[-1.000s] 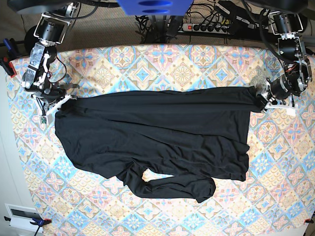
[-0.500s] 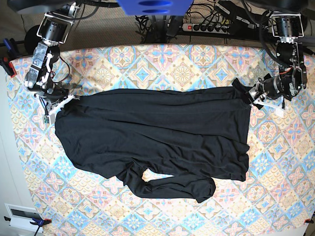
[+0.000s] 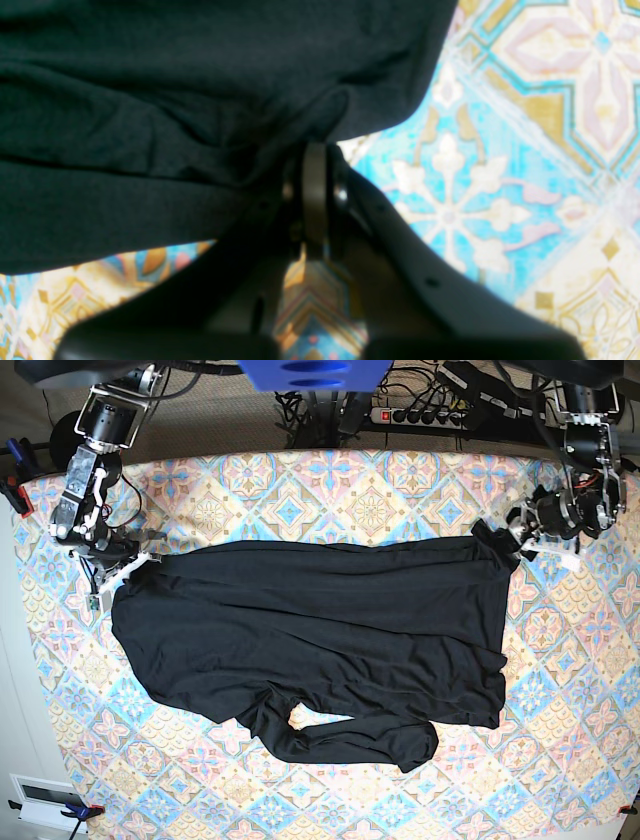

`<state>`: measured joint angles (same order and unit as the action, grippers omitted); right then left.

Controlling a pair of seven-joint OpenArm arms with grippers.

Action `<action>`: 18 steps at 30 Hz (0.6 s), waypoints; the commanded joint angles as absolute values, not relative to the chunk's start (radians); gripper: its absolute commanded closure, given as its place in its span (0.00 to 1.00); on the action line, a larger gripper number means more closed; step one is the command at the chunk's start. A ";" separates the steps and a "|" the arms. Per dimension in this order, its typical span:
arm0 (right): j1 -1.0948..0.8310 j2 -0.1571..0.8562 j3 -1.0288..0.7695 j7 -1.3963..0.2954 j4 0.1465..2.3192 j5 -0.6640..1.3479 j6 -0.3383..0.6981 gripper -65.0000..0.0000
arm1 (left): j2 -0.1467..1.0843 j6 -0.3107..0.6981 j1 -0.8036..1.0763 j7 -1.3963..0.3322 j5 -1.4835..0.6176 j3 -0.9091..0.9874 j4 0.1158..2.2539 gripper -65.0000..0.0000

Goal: Layout the t-shirt on the table in an organized manner, then fold the t-shirt properly
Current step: 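Grasp the shirt shoulder with the left gripper and pull it outward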

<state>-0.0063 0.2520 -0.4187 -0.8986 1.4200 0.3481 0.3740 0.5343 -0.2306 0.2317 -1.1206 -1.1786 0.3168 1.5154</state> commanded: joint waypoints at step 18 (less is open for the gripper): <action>0.010 0.268 -0.421 -0.881 1.440 0.360 0.377 1.00 | 0.369 -0.225 0.107 -1.124 -0.909 0.285 1.527 0.56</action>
